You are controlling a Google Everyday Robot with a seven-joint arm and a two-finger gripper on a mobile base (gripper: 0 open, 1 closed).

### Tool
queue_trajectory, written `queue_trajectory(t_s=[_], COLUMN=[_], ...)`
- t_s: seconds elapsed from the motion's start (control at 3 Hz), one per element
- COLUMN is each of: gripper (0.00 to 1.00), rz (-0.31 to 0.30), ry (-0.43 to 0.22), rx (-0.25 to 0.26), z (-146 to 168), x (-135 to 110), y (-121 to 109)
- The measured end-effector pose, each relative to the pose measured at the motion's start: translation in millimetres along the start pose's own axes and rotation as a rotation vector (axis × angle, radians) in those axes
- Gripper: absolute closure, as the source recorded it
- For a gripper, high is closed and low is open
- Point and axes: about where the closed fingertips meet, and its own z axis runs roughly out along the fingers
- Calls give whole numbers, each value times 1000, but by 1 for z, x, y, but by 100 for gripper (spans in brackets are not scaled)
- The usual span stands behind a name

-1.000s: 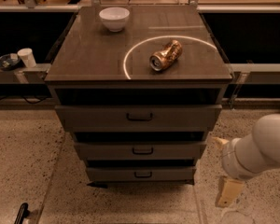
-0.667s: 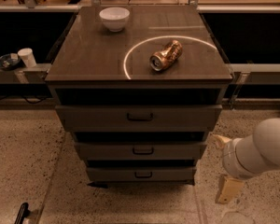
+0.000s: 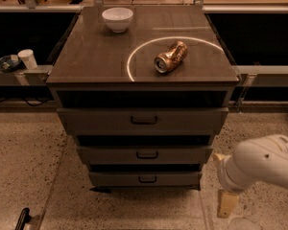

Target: Open bottom drawer

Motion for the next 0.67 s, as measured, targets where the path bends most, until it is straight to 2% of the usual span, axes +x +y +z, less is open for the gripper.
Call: queue_trajectory(t_s=[0.33, 0.67], gripper=[0, 0], rz=[-9, -12], ry=[47, 44], rx=[-7, -6], z=[55, 57], x=[27, 28], y=[7, 6])
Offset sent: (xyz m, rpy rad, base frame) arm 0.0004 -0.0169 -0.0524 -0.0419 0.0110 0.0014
